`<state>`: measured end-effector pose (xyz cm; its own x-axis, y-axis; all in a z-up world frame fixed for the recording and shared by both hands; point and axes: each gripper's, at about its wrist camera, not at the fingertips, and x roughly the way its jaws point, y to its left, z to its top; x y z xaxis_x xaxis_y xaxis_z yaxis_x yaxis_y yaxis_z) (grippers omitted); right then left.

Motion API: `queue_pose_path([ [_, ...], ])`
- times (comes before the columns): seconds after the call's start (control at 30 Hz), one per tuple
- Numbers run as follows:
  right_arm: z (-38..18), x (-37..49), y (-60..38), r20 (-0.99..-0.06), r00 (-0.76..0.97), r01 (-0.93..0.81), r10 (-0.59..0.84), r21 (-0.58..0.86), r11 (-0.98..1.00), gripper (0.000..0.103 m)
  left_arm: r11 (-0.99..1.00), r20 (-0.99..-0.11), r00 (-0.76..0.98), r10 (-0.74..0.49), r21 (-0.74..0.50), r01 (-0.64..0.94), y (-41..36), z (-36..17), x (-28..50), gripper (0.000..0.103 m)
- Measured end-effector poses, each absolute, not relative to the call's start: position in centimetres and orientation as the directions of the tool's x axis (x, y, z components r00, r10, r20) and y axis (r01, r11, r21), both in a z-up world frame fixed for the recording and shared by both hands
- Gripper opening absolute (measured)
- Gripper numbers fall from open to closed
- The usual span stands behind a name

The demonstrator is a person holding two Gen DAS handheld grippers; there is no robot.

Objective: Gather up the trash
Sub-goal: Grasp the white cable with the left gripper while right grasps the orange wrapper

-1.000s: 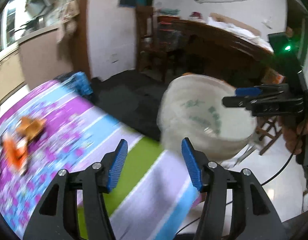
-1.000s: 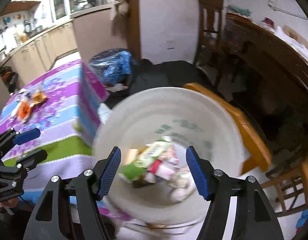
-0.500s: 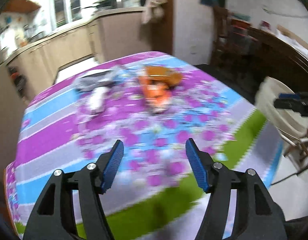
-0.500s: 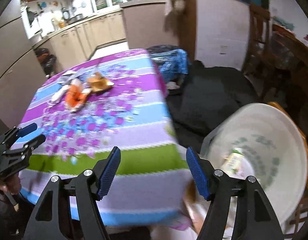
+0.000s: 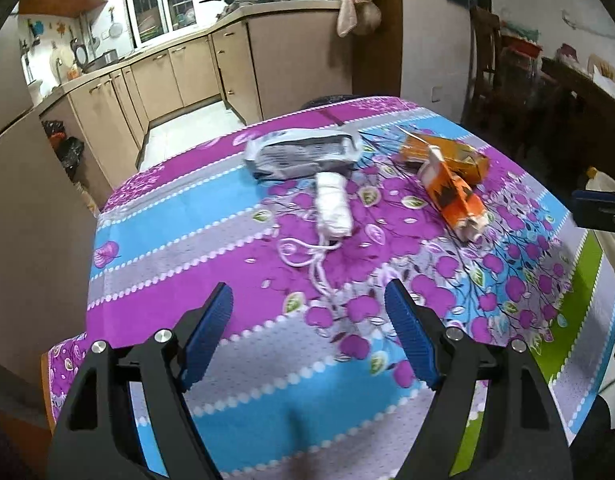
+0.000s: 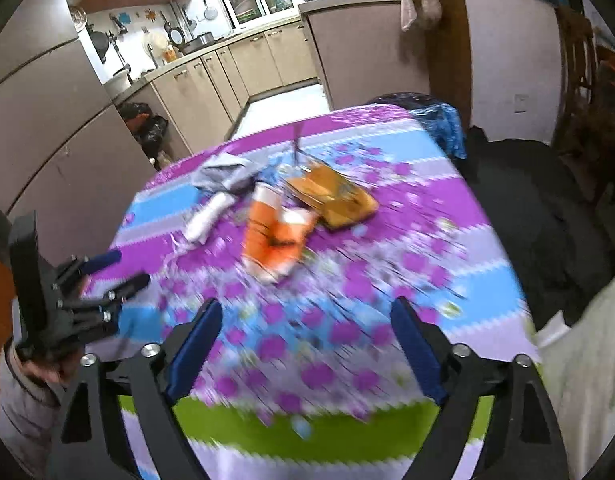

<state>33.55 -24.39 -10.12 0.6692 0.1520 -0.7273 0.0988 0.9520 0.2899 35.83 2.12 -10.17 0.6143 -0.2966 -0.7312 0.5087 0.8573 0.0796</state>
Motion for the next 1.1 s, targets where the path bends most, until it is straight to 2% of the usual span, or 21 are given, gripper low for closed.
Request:
queue_pose_path([
  [0.1,-11.1,36.8,-22.2,-0.74,0.656,0.096,0.146,0.273,0.957,0.093,0.867,-0.733,0.614,-0.292,0.068,0.493,3.2,-10.6,36.2,0.082],
  [0.27,-13.2,41.0,-20.9,-0.768,0.632,0.157,0.102,0.256,0.954,0.092,0.874,-0.744,0.6,-0.293,0.045,0.483,3.9,-11.2,36.6,0.082],
  [0.3,-13.7,41.8,-20.8,-0.774,0.624,0.166,0.11,0.269,0.949,0.089,0.872,-0.744,0.598,-0.298,0.043,0.488,3.9,-11.3,36.7,0.082],
  [0.37,-14.5,42.7,-20.5,-0.79,0.603,0.183,0.11,0.272,0.945,0.07,0.862,-0.742,0.596,-0.307,0.049,0.505,3.2,-11.3,36.7,0.082],
  [0.4,-15.1,43.0,-20.3,-0.804,0.586,0.199,0.102,0.264,0.944,0.055,0.855,-0.739,0.596,-0.314,0.054,0.516,2.9,-11.2,36.8,0.082],
  [0.53,-15.8,43.1,-20.5,-0.805,0.585,0.226,0.098,0.278,0.933,0.046,0.819,-0.728,0.585,-0.357,0.058,0.571,0.8,-10.8,37.4,0.082],
  [0.83,-15.9,40.3,-22.0,-0.78,0.6,0.193,0.177,0.356,0.914,0.042,0.775,-0.754,0.514,-0.408,0.011,0.632,-3.5,-11.8,41.4,0.081],
  [0.93,-15.9,38.1,-22.3,-0.773,0.604,0.173,0.195,0.366,0.914,0.042,0.784,-0.778,0.496,-0.385,0.007,0.621,-4.6,-12.7,43.4,0.07],
  [1.0,-16.0,36.8,-22.5,-0.769,0.606,0.165,0.205,0.374,0.913,0.042,0.792,-0.802,0.487,-0.346,0.028,0.61,-5.4,-13.8,44.5,0.058],
  [1.1,-15.9,35.2,-22.8,-0.759,0.603,0.132,0.245,0.398,0.908,0.042,0.797,-0.796,0.499,-0.342,0.036,0.603,-5.6,-14.3,44.7,0.056],
])
